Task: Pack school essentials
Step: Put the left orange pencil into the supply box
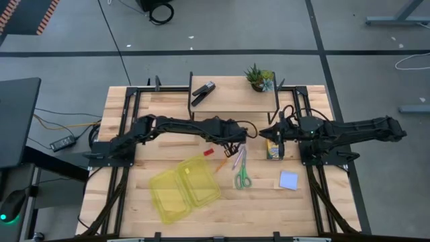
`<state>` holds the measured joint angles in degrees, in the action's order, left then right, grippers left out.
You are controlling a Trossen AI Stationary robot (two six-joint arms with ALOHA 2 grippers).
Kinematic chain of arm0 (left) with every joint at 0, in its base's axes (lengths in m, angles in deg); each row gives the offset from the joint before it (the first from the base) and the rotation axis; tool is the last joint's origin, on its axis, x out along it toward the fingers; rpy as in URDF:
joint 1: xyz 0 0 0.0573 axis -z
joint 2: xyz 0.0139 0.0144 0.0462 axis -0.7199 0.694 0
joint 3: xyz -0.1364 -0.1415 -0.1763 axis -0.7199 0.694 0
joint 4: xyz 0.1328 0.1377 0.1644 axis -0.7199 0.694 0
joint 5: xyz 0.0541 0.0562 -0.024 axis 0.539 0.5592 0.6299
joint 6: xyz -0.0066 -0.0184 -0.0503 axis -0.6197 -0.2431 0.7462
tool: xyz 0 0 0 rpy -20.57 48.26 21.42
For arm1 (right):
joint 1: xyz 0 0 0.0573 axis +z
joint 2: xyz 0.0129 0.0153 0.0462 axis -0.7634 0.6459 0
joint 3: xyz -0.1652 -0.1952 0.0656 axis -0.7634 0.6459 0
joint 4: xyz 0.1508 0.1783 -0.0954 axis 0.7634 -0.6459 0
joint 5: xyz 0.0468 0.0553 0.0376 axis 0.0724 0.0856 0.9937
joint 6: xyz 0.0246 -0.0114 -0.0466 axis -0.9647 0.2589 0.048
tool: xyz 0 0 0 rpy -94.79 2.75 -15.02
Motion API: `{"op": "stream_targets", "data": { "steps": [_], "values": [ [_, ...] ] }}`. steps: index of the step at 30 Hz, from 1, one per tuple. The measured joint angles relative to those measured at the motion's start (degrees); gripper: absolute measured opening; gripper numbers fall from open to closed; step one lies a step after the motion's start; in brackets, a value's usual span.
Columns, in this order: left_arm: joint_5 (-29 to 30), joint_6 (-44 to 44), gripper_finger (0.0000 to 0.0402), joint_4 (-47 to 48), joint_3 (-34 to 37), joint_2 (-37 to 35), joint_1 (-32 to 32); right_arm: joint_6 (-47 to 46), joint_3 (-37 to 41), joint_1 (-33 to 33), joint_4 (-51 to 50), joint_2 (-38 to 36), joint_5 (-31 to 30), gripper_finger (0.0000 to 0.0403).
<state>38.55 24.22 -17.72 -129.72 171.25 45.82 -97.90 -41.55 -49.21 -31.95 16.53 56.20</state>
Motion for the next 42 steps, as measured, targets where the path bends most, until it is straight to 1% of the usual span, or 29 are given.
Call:
{"op": "stream_targets", "data": {
  "steps": [4, 6, 10, 13, 15, 19, 22, 26, 31, 33, 37, 39, 42],
  "values": [
    [1.0, -0.9, 0.0012, -0.7, -0.1, 2.3, -0.2, -1.4, -0.4, 0.0, -1.1, 0.0, 0.4, 0.0060],
    [1.5, -1.2, 0.0022, -0.8, -0.1, 3.5, -0.4, -1.9, -0.4, 0.0, -1.8, 0.0, 0.8, 0.0060],
    [2.9, -1.2, 0.0048, -1.0, -0.1, 3.7, -1.3, -2.3, -0.4, 0.0, -2.7, 0.1, 1.1, 0.0060],
    [6.4, -1.1, 0.0063, -1.1, 0.3, 3.9, -1.0, -2.8, -0.4, 0.0, -3.9, 0.1, 1.5, 0.0060],
    [8.8, -1.1, 0.0069, -3.5, 2.6, 3.7, 0.2, -3.1, -0.4, 0.0, -4.6, 0.1, 1.6, 0.0060],
    [9.1, -0.8, 0.0071, -7.0, 9.4, 3.2, 2.3, -3.6, -0.4, 0.0, -5.2, 0.1, 1.7, 0.0060],
    [9.2, 0.5, 0.0063, -7.0, 13.5, 3.1, 2.9, -3.5, -0.4, 0.0, -5.2, 0.1, 1.7, 0.0060],
    [8.8, 1.4, 0.0044, -8.0, 16.3, 1.5, 3.4, -3.3, -0.4, 0.0, -5.2, 0.1, 1.7, 0.0060],
    [8.8, -1.3, 0.0018, -12.1, 18.1, -3.1, 4.3, -2.9, -0.4, 0.0, -5.2, 0.1, 1.7, 0.0060],
    [9.0, -3.1, 0.0009, -15.4, 20.6, -5.5, 4.7, -2.9, -0.4, 0.0, -5.1, 0.1, 1.7, 0.0060],
    [8.7, -7.1, 0.0005, -26.6, 29.5, -12.1, 5.1, -2.9, -0.4, 0.0, -5.2, 0.1, 1.7, 0.0060],
    [7.6, -8.8, 0.0008, -33.6, 34.9, -16.3, 5.3, -2.8, -0.4, 0.0, -5.2, 0.1, 1.7, 0.0060],
    [4.5, -11.3, 0.0013, -43.4, 43.5, -22.3, 4.8, -2.6, -0.4, 0.0, -5.1, 0.1, 1.7, 0.0060]
  ]
}}
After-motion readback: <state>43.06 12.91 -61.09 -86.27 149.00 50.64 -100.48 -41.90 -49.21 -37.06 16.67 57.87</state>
